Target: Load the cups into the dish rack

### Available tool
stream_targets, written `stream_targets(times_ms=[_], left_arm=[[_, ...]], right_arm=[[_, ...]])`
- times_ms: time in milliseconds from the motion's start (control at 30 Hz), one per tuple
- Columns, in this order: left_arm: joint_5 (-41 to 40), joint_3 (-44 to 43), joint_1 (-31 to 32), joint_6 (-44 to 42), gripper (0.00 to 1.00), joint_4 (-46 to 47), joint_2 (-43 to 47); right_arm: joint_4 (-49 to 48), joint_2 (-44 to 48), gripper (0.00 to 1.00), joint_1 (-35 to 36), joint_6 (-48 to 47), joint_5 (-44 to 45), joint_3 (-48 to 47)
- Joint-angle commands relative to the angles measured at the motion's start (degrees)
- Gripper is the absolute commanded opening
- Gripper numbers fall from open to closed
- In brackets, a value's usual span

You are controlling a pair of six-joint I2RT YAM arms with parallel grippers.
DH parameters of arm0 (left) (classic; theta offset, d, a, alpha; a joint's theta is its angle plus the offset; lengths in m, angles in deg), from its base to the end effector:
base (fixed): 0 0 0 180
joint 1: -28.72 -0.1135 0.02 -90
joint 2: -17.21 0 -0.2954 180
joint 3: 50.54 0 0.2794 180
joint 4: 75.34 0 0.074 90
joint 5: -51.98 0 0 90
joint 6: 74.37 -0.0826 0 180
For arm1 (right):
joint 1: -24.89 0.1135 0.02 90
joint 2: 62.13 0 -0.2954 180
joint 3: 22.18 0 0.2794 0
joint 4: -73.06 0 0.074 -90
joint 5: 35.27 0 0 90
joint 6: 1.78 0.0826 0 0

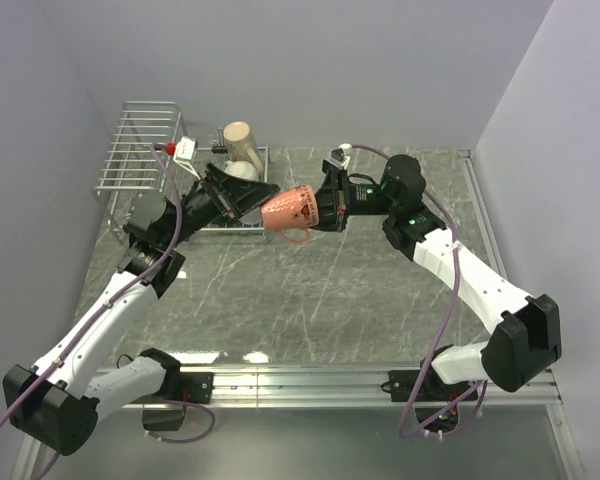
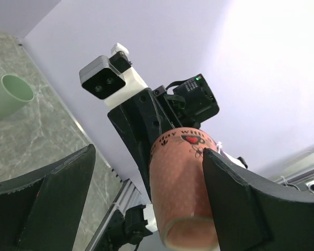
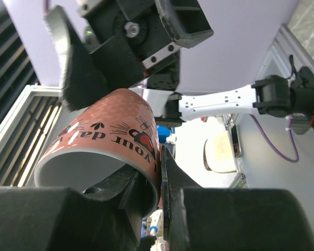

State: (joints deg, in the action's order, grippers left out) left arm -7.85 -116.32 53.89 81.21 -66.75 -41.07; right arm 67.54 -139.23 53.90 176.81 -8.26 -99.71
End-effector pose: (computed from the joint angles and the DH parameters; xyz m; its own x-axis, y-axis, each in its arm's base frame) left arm 0.2370 -0.1573 0.4415 -0.6290 -0.5742 -0.5241 0.5611 0.1312 -0.8173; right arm 0.2655 0.2314 0.4151 -0.9927 -0.0313 -0.1168 -0.1151 -0.0511 0.9920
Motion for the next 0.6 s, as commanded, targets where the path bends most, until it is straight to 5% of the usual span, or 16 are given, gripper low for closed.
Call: stream_targets(times_ms=[0, 567], left_arm=[[4.7, 0.5, -1.1, 3.5, 0.89, 7.6, 1.7], [10.3, -5.0, 0.3, 4.6, 0.90, 9.3, -3.3]], right_arm=[[-10.1, 1.1, 0.00, -2.6, 5.0, -0.1, -0.6], [-8.3, -2.8, 0.00, -5.1, 3.8, 0.0, -3.5]])
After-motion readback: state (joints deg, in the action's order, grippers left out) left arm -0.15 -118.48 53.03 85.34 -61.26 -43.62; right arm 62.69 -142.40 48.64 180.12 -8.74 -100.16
